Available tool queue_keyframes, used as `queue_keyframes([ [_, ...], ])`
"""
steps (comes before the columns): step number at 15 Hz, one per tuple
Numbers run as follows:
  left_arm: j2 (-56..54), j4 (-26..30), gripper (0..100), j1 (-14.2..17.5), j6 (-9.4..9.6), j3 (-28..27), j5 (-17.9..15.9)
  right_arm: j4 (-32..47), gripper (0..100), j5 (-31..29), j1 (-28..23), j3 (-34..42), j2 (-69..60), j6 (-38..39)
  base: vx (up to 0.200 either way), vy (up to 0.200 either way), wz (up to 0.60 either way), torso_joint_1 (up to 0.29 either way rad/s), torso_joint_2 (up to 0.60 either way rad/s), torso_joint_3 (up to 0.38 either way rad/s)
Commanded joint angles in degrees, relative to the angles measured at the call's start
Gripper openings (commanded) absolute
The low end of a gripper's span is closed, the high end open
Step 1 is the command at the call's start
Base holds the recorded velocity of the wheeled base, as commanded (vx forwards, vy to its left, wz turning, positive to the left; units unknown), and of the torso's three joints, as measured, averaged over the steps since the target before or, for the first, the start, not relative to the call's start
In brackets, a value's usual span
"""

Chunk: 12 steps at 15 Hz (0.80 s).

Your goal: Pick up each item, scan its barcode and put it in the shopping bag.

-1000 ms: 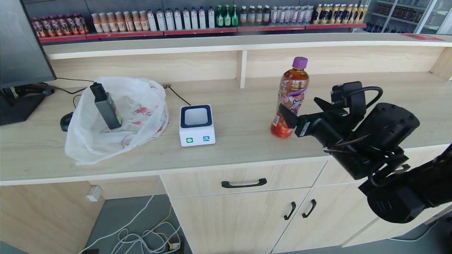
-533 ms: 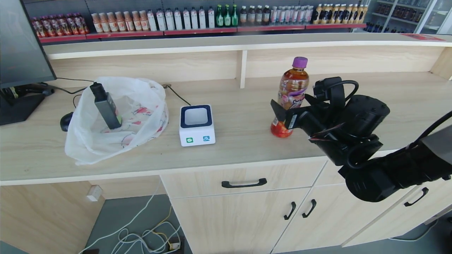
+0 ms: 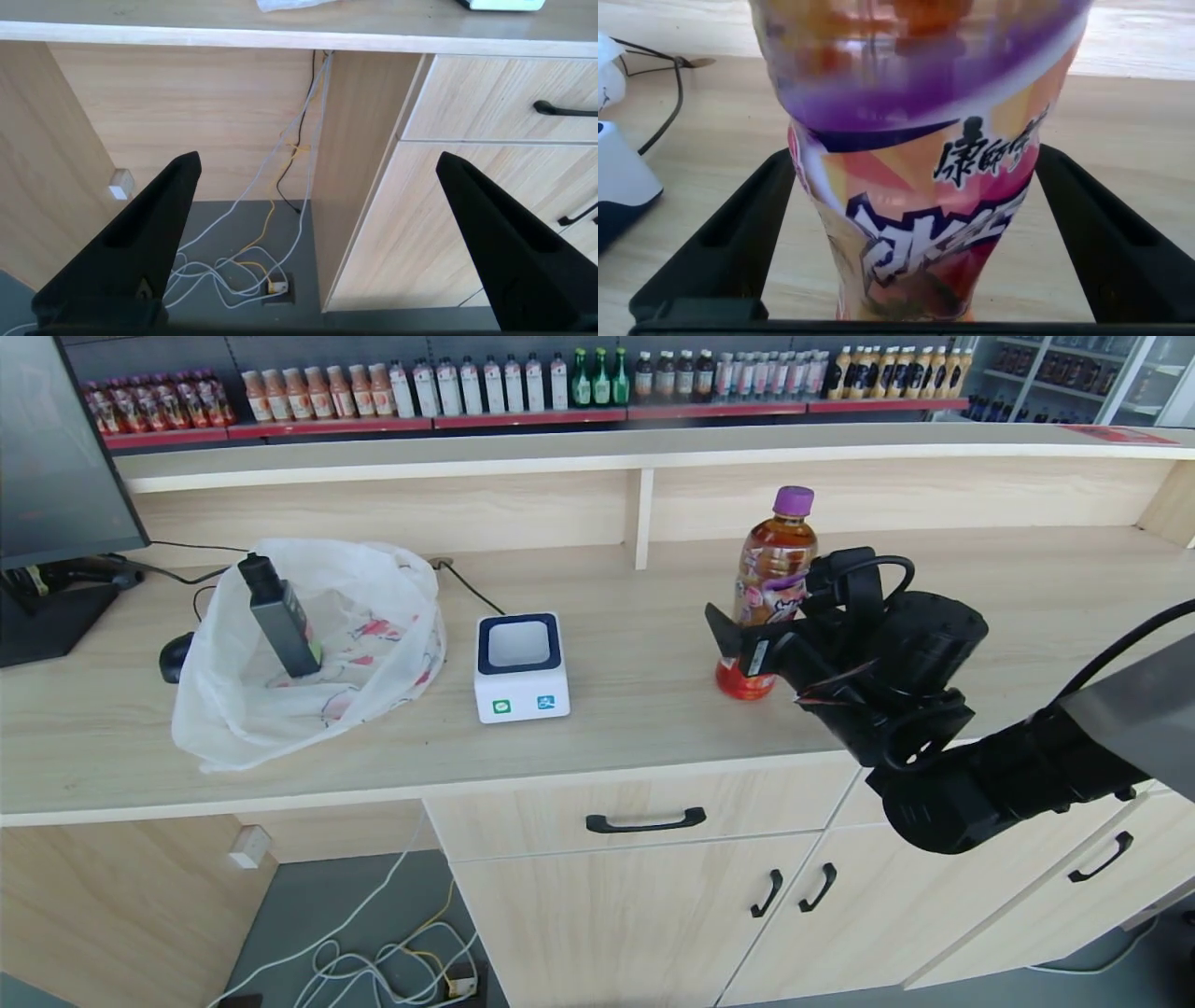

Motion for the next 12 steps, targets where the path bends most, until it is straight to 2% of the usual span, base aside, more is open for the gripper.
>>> queue_keyframes([
  [1,-0.02,-0.01,100,-0.01,0.02,0.00,-0.01,-0.02,100,0.01,-0.28,-0.48,0.62,-0.03,0.000,0.000,0.00,0.000,0.00,0.000],
  [8,-0.02,-0.01,100,-0.01,0.02,0.00,-0.01,-0.02,100,0.01,-0.54,-1.19,1.06,-0.03,0.000,0.000,0.00,0.000,0.00,0.000],
  [9,-0.02,-0.01,100,-0.01,0.02,0.00,-0.01,-0.11,0,-0.08,-0.54,-1.98,0.98,-0.03,0.000,0.000,0.00,0.000,0.00,0.000],
  [12,-0.02,-0.01,100,-0.01,0.02,0.00,0.07,-0.02,0,-0.08,-0.54,-2.07,0.71,-0.03,0.000,0.000,0.00,0.000,0.00,0.000],
])
